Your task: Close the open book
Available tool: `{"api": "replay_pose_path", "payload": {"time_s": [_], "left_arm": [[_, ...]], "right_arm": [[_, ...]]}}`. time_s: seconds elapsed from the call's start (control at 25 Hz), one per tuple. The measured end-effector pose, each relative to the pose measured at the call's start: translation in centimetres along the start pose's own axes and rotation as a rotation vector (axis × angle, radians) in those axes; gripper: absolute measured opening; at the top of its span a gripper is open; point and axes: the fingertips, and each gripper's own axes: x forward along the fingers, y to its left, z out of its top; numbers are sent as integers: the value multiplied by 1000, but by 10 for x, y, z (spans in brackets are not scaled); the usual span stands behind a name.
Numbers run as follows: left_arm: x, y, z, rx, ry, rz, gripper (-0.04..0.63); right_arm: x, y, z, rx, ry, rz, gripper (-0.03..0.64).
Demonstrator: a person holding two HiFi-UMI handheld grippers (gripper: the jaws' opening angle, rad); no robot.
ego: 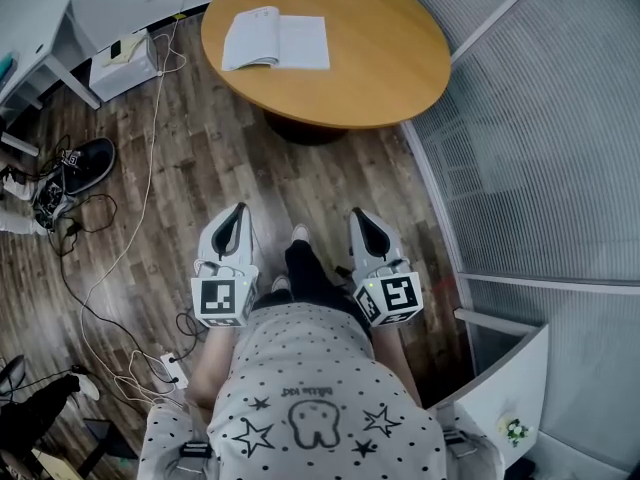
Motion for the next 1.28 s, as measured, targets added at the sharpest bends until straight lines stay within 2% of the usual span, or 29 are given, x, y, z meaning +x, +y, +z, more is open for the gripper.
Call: {"api": "replay_pose_path", "payload": {"time_s": [0.52,0.8,1.04,1.28], "left_arm": [[103,19,50,20,-62,99,9],[143,9,63,34,-82,72,9],[159,-6,72,25,-95,70,9],[165,10,61,-3,-84,94,9]], "right_arm": [[97,-82,52,-12,-53,76,5],[116,-117,59,31,-76,55,5],[119,-139,59,49,-43,49,5],[138,-143,56,48,-26,57,5]]}}
